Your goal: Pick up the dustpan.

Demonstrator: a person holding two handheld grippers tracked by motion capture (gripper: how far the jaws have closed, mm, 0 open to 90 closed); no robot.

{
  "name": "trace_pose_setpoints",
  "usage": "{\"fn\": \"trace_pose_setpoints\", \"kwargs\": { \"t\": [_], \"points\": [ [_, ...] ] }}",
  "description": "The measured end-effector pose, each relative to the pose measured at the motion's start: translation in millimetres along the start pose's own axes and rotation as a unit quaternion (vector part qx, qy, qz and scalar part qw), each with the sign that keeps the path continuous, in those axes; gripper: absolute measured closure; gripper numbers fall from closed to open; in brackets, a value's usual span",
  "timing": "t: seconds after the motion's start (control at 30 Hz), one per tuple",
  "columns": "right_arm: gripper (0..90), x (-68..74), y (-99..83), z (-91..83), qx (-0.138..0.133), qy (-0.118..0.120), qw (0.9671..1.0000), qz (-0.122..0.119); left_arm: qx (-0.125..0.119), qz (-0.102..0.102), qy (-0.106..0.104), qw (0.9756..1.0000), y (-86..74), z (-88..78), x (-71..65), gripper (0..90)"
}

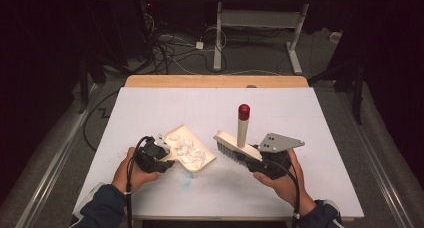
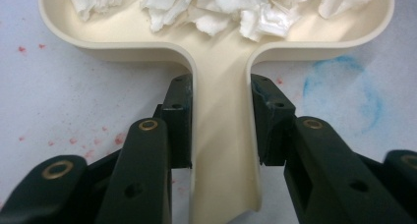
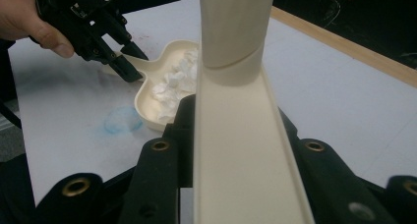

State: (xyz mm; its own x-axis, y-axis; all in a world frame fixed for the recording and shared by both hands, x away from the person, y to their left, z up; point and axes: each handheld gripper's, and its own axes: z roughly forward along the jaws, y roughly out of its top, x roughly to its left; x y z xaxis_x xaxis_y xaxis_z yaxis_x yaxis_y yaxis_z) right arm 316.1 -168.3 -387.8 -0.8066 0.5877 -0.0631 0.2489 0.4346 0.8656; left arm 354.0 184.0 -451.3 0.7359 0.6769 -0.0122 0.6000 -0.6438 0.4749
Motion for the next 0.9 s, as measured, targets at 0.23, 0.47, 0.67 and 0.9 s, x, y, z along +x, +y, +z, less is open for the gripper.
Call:
{"fn": "trace_pose_setpoints", "kwargs": {
  "t": [0.23,0.47,0.67,0.9],
  "points": [
    [67.3,-6.8,-6.3,-10.3,0.014,-0.001,0.9999,0.006,-0.007,-0.006,0.004,0.9999,-3.6,-3.5,1.5,63.3],
    [67.3,-14.0,-16.3,-22.0,0.031,0.005,0.9994,0.012,-0.008,-0.014,0.004,0.9999,-8.3,-4.0,5.0,63.4],
    [67.3,-20.7,-24.4,-31.8,0.043,0.006,0.9987,0.026,-0.011,-0.02,0.007,0.9997,-12.6,-7.8,6.5,63.4],
    [67.3,-24.4,-32.4,-45.4,0.06,0.014,0.997,0.047,-0.013,-0.03,0.013,0.9994,-18.3,-11.0,9.3,63.3]
  ]
}}
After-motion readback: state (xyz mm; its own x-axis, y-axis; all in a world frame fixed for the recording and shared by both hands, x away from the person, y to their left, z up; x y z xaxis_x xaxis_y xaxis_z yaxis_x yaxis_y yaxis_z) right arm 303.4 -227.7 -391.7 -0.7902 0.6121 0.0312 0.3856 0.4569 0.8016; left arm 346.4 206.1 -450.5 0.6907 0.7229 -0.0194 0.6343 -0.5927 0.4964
